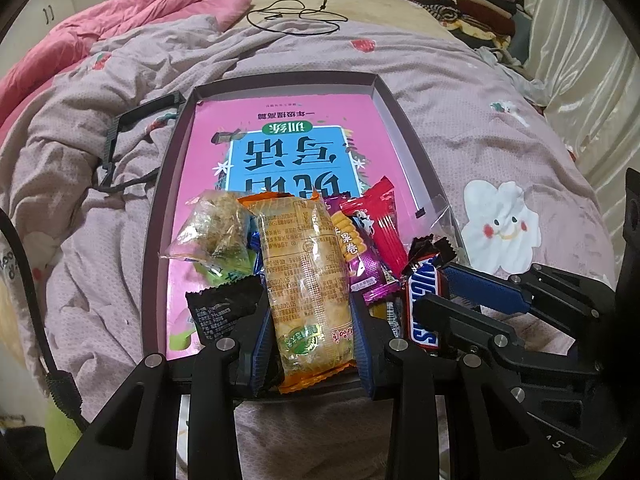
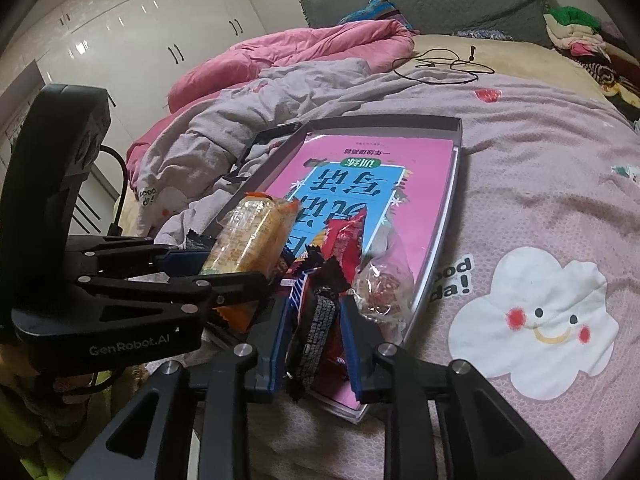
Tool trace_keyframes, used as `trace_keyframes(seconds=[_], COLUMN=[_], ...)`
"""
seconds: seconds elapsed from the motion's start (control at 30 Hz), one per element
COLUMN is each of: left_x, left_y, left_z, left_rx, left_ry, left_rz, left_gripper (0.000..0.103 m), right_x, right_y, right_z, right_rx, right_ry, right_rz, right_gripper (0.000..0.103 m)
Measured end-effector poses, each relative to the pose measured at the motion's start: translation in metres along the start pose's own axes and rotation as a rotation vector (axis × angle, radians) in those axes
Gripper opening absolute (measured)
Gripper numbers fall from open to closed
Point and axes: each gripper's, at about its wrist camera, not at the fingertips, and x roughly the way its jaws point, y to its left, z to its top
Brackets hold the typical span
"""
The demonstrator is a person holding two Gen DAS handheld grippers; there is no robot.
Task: Organize snacks
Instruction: 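Lower and release the wafer pack with the left tool while the right releases the Snickers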
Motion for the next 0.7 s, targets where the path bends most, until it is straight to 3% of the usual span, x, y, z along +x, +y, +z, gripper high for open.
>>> trace_keyframes(seconds=[0.7], left_x=[-0.0014], left_y=[0.0015], left_z=[0.0003], left_rx=[0.000], left_ry=[0.000], left_rz=[0.010], left_gripper=[0.037], right_x=[-0.0037], right_y=[0.0039], right_z=[0.0004], right_rx=[-0.034], right_ry=[0.002], right_rz=[-0.058], right_gripper=[0.030])
